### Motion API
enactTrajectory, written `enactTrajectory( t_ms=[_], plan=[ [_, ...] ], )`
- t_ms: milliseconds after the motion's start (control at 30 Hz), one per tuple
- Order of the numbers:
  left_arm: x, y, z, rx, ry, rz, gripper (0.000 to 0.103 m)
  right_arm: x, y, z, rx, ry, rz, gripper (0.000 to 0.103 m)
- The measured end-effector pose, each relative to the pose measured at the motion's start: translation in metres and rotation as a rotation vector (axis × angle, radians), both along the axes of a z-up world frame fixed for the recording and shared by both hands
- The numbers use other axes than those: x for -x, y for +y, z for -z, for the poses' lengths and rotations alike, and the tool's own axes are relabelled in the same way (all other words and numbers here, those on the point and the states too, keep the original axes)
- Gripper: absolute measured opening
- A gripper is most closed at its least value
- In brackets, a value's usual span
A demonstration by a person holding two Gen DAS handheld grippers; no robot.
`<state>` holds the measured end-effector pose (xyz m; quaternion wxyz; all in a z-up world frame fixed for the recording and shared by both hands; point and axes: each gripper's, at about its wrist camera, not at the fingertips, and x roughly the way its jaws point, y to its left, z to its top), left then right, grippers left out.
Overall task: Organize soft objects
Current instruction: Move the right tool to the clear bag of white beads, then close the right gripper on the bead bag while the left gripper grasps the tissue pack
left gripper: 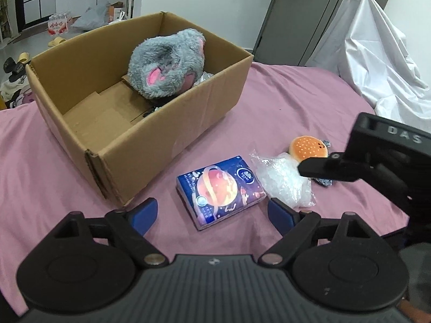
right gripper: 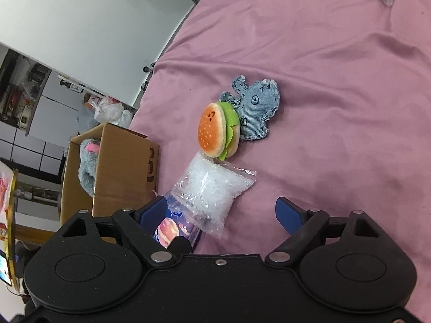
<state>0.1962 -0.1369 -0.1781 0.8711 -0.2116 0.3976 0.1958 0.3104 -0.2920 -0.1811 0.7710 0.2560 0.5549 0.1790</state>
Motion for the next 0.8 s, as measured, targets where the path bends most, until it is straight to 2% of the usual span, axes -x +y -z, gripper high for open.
enactTrajectory(
  t_ms=[67, 200, 367, 433, 467, 567, 700, 800],
  plan=[
    [-0.002, 0.0, 0.002, 0.012, -0.005, 0.007, 0.088, -0.001, 0.0, 0.003, -0.021, 0.007, 0.005, 0.084],
    [-0.005, 0.001, 0.006, 0.015, -0.009, 0.005, 0.089, -0.007, -0.003, 0.009, -0.062, 0.02, 0.032, 0.07],
    [-0.007, 0.003, 0.01, 0.034, -0.006, 0.006, 0.089, -0.01, -0.003, 0.023, -0.117, 0.074, 0.051, 0.064],
    [-0.007, 0.004, 0.01, 0.041, -0.012, 0.007, 0.089, -0.011, -0.001, 0.024, -0.133, 0.076, 0.041, 0.05],
    [-0.008, 0.004, 0.01, 0.042, -0.014, 0.008, 0.089, -0.012, 0.001, 0.026, -0.139, 0.078, 0.034, 0.039],
    [-0.011, 0.003, 0.009, 0.031, -0.011, 0.017, 0.089, -0.012, 0.004, 0.027, -0.155, 0.066, 0.024, 0.027],
    [-0.016, 0.003, 0.008, 0.045, 0.002, 0.006, 0.089, -0.01, -0.003, 0.009, -0.106, 0.001, 0.055, 0.026],
    [-0.021, 0.0, 0.008, 0.037, 0.019, -0.006, 0.089, -0.008, -0.009, 0.002, -0.087, -0.013, 0.077, 0.026]
  ],
)
